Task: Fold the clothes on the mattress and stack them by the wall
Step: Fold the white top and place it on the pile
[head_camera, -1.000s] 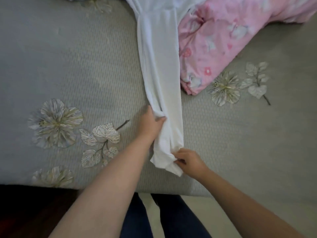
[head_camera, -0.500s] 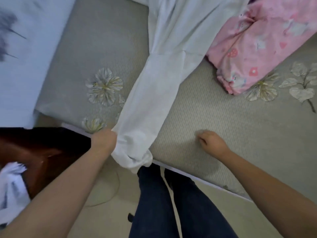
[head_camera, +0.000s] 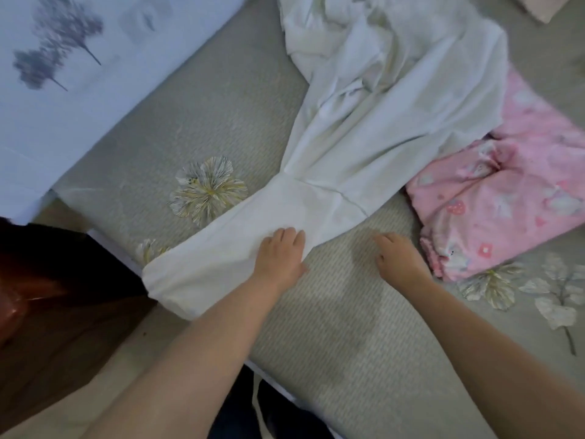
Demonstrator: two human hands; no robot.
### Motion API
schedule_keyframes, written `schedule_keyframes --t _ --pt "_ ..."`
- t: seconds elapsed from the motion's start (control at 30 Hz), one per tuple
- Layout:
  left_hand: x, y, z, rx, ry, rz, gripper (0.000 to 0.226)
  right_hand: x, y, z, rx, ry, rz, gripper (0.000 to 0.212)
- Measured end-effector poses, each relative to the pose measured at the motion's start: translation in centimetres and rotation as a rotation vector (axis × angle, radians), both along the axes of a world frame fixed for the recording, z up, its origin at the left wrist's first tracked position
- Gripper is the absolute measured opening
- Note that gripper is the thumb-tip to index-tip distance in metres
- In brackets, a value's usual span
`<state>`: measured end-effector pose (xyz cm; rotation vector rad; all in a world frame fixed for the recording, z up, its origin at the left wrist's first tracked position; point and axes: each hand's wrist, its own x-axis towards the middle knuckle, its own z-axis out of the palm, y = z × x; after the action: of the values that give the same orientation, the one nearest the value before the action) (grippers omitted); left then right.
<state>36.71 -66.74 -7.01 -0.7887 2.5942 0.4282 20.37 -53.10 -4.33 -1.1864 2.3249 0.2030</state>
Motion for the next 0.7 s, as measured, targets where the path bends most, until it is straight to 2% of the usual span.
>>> schedule_keyframes --t 0.07,0.17,0.2,0.23,0.27,0.33,0.4,0.47,0.53,0.6,0.63,0.7 --pt "-2.2 0.8 -1.2 -0.099 0.098 -0.025 0.065 -1.5 0.2 0.2 0.020 0.047 0.002 0.040" --pt "-3.8 -0.3 -1.1 -0.115 0.258 -0.106 0.032 -3.1 0.5 0.4 0.028 0.071 -0.001 0.038" --pt "-4.0 -1.3 -0.9 -0.120 0.221 -0.127 0.027 -3.5 0.6 0.5 0.029 0.063 -0.009 0.038" --pt "-3.9 -2.3 -1.3 -0.045 0.221 -0.090 0.025 -3.8 0.5 0.6 0.028 0.054 -0.024 0.038" --pt "-3.4 -3.6 -1.3 0.120 0.252 0.019 0.025 -3.9 0.3 0.8 0.028 0.048 -0.042 0.039" --pt "-1.2 -6.7 -0.4 0.420 0.393 0.402 0.025 -3.6 -0.6 0.9 0.002 0.050 -0.079 0.042" --pt "2.8 -10.4 0.8 0.423 0.527 0.763 0.021 -3.1 -1.9 1.0 -0.048 0.044 -0.109 0.045" --pt "7.6 -14.2 1.3 0.345 0.412 1.015 0.024 -2.0 -3.3 0.8 -0.070 0.022 -0.110 0.048" --pt "12.4 -17.3 1.6 0.253 0.118 1.137 0.030 -0.7 -5.3 0.7 -0.098 0.000 -0.105 0.050" --pt "15.3 -18.6 2.3 0.126 -0.185 1.090 0.030 0.6 -7.4 0.4 -0.105 -0.013 -0.087 0.053" --pt "15.8 -18.7 2.7 0.051 -0.245 1.048 0.033 1.1 -8.6 0.2 -0.102 -0.017 -0.067 0.054" --pt "15.3 -18.6 2.9 -0.104 -0.172 0.902 0.049 1.8 -10.8 0.0 -0.092 -0.017 -0.034 0.057"
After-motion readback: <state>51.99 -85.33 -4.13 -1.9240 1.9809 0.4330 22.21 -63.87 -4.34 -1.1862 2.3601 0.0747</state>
